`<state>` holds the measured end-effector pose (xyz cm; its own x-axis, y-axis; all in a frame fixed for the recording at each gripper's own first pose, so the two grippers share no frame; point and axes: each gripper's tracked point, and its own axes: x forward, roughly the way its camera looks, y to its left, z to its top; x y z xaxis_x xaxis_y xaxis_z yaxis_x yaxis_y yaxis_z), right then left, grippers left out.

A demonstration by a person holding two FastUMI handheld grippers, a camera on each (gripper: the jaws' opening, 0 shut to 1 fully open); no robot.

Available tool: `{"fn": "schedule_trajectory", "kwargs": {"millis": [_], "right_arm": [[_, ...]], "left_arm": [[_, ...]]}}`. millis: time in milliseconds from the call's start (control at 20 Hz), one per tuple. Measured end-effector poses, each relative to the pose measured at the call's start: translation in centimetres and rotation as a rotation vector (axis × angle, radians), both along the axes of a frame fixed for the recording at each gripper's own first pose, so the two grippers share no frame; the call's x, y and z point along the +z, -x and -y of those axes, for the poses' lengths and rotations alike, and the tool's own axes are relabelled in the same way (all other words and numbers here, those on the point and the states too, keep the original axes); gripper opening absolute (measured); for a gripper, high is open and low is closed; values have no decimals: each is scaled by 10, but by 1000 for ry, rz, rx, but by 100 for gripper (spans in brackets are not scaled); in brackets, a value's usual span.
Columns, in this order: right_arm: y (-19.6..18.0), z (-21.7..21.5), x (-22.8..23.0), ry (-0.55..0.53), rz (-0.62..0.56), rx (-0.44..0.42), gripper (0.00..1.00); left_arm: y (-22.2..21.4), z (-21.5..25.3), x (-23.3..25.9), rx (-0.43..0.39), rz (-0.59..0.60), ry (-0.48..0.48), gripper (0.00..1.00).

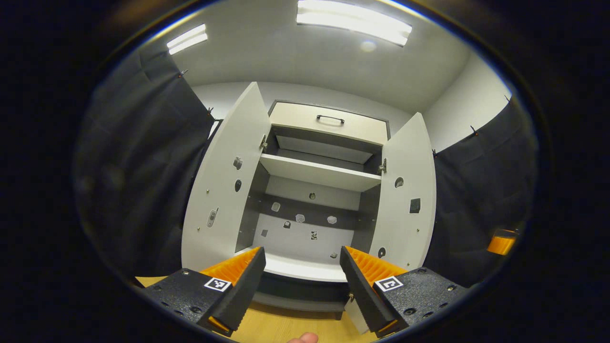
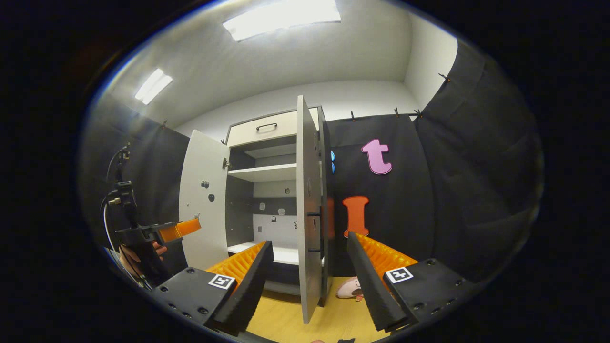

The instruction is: Open the right door of the double-door shoe cabinet with the right hand, and open the left door with the left hand.

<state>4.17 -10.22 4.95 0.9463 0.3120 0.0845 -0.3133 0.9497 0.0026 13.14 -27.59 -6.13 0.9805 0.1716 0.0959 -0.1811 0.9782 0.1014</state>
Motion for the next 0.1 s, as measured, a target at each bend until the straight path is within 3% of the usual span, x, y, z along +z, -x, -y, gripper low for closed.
{"fn": "schedule_trajectory", "kwargs": {"millis": [100], "right_arm": [[0,-3,-3,-7,-6,9,99]], "left_arm": [[2,0,1,6,0,-12,94]]}}
